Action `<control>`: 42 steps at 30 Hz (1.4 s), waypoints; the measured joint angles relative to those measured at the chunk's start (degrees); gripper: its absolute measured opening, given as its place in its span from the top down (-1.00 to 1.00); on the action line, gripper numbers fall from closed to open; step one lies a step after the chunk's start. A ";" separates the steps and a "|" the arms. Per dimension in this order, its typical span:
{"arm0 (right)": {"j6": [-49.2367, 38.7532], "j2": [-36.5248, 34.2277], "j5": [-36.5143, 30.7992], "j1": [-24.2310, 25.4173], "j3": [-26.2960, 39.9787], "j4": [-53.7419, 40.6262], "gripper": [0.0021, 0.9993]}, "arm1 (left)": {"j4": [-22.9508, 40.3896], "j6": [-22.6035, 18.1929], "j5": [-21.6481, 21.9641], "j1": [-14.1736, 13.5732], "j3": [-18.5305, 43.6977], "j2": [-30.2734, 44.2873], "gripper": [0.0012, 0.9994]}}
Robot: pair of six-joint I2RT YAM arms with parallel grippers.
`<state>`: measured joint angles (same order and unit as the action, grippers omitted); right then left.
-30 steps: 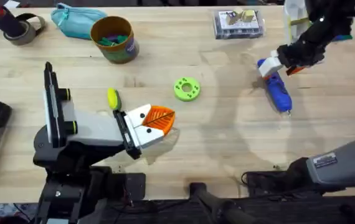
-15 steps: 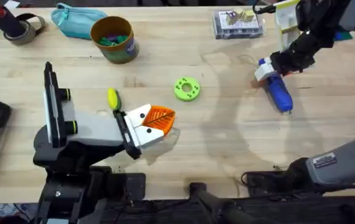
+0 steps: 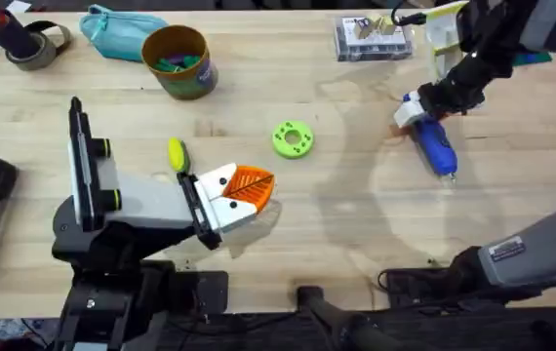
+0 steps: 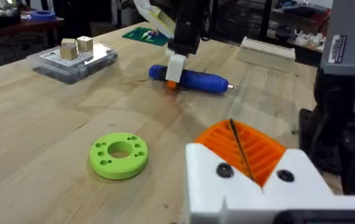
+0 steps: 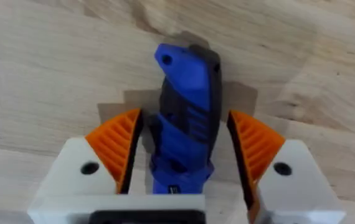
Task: Pick up the gripper from the table and insert it into the empty holder that is missing its gripper. Then pick up a screw, insert it into the mounting hole, and use the screwdriver to tighten it. Finally, clean up the table by picking up the vegetable and placing it into the bucket.
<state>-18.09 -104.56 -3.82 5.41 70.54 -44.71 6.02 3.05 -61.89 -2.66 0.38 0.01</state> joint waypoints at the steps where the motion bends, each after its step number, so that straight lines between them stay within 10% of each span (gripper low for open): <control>1: 0.00 -0.08 0.05 0.00 0.00 -0.03 -0.68 | 0.00 0.00 0.00 0.00 0.00 0.00 0.98; 16: -0.18 -0.08 0.22 0.00 0.00 0.40 -0.62 | 0.00 0.00 0.00 0.00 0.00 0.00 0.98; 21: -0.44 -0.08 0.24 0.00 0.00 0.40 -0.13 | 0.00 0.00 0.00 0.00 0.00 0.00 0.98; 26: -0.43 -0.08 0.12 0.02 -0.02 0.47 0.93 | 0.00 0.00 0.00 0.00 0.00 0.00 0.98; 42: -0.19 0.10 0.22 0.00 -0.03 -0.55 0.95 | 0.00 0.00 0.00 0.00 0.00 0.00 0.98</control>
<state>-18.27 -104.46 -3.60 5.41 70.51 -45.26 6.02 3.05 -61.89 -2.66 0.38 0.01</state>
